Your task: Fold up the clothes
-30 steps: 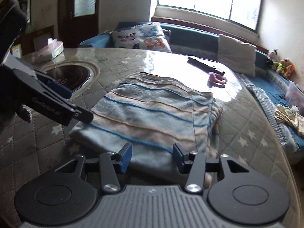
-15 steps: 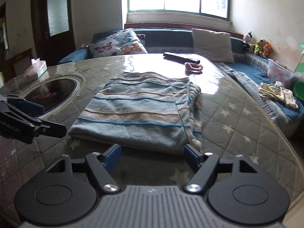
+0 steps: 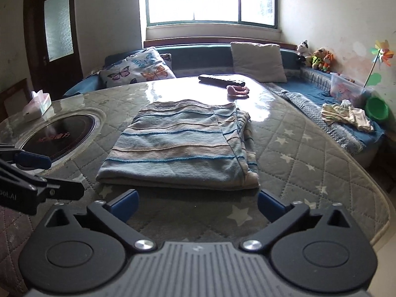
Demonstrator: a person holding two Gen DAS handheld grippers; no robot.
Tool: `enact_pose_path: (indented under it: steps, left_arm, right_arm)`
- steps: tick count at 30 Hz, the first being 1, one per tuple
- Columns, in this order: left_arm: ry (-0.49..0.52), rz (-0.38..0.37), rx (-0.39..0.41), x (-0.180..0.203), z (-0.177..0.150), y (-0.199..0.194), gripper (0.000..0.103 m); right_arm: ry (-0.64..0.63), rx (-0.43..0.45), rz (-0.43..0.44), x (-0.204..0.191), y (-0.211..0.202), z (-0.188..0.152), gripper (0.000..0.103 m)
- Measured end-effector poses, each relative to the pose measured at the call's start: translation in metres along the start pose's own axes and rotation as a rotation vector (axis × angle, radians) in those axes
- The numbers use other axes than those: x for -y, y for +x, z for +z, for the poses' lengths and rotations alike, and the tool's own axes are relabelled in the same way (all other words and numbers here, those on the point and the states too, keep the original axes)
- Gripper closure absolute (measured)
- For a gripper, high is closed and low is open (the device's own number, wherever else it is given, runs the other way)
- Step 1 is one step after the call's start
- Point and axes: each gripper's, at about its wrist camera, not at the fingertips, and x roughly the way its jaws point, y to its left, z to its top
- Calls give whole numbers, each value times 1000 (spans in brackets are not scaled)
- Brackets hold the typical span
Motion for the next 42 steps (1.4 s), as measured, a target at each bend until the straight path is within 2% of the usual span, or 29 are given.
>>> enact_pose_path:
  steps: [11, 24, 42]
  left_arm:
    - [-10, 42, -4, -1, -16, -15, 0]
    - [-3, 65, -9, 6, -34, -20, 0]
    - [13, 93, -1, 11, -41, -26, 0]
  right_arm:
    - [10, 7, -41, -13, -11, -5, 0]
    - [41, 5, -34, -24, -19, -15, 0]
    - [64, 5, -38, -25, -21, -26, 0]
